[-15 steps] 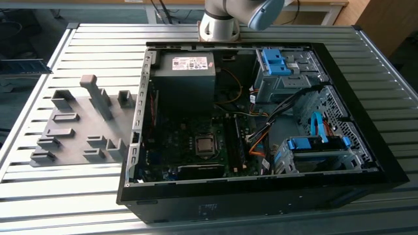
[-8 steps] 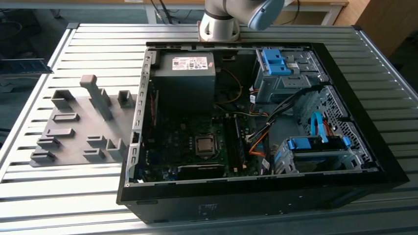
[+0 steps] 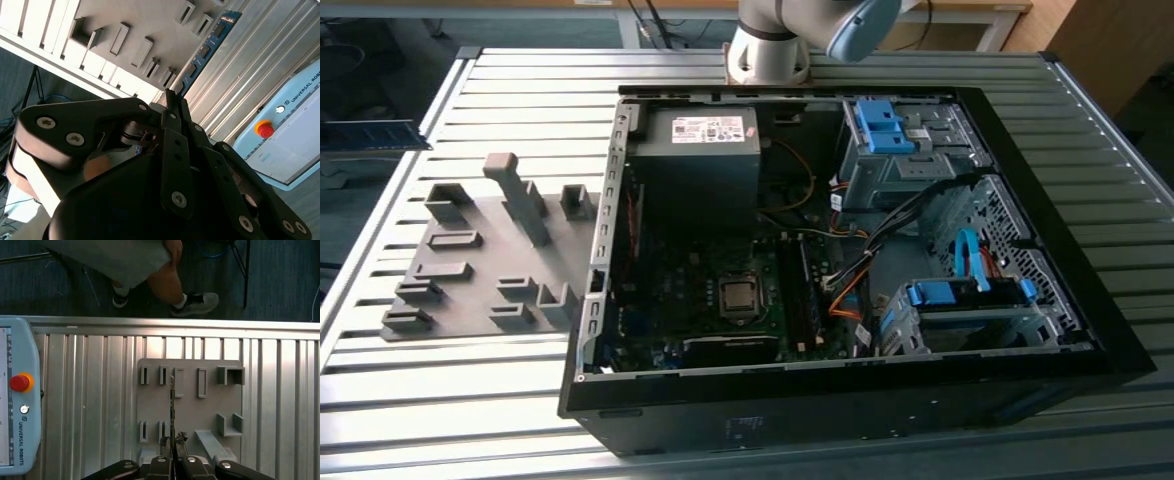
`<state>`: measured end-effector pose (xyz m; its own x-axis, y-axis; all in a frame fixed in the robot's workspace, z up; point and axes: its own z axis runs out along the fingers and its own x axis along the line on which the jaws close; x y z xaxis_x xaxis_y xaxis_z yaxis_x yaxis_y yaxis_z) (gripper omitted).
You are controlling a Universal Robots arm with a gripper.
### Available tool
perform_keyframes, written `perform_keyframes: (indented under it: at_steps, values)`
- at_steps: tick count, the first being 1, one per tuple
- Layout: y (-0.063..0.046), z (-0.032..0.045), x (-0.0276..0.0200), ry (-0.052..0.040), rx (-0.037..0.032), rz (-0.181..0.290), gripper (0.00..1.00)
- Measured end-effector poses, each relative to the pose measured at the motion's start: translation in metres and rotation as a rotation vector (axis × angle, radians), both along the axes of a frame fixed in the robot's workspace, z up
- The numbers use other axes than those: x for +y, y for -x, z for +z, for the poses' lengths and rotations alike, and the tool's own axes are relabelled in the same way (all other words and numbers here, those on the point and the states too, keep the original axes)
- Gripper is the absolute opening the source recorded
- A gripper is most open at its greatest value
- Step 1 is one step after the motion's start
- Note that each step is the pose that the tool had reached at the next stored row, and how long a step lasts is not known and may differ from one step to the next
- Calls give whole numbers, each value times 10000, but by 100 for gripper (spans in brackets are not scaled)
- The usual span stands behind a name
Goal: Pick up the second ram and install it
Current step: 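Pick up the second ram and move it above second insertion slot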
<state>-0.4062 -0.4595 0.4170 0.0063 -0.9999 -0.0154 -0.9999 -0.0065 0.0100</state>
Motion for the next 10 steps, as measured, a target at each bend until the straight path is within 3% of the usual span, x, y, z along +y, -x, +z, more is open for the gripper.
perform_keyframes:
  at_steps: [10]
  values:
    - [-22,0,0,0,-1,0,14]
